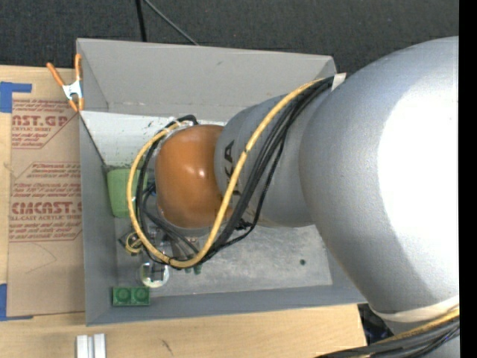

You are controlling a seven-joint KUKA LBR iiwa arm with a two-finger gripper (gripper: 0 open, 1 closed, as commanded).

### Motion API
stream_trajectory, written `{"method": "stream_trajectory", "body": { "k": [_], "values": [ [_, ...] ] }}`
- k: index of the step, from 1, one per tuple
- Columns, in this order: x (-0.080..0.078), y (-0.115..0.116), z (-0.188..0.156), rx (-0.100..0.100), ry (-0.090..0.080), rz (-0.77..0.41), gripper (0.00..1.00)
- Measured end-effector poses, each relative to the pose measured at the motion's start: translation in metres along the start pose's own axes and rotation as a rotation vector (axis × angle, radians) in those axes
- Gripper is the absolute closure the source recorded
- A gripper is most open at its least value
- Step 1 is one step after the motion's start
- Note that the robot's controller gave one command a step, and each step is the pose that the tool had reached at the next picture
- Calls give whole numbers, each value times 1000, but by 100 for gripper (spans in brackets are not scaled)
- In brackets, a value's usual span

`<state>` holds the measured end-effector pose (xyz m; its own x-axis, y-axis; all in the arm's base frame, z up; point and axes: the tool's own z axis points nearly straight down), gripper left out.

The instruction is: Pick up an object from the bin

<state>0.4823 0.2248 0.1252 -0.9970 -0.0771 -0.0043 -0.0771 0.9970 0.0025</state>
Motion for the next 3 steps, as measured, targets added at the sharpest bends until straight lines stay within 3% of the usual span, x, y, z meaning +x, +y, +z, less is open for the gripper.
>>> {"method": "stream_trajectory", "body": {
  "k": [1,2,3],
  "values": [
    [1,0,3,2,4,0,0],
    [-4,-1,51,-3,-14,-189,0],
    [0,-1,55,0,2,-190,100]
  ]
}}
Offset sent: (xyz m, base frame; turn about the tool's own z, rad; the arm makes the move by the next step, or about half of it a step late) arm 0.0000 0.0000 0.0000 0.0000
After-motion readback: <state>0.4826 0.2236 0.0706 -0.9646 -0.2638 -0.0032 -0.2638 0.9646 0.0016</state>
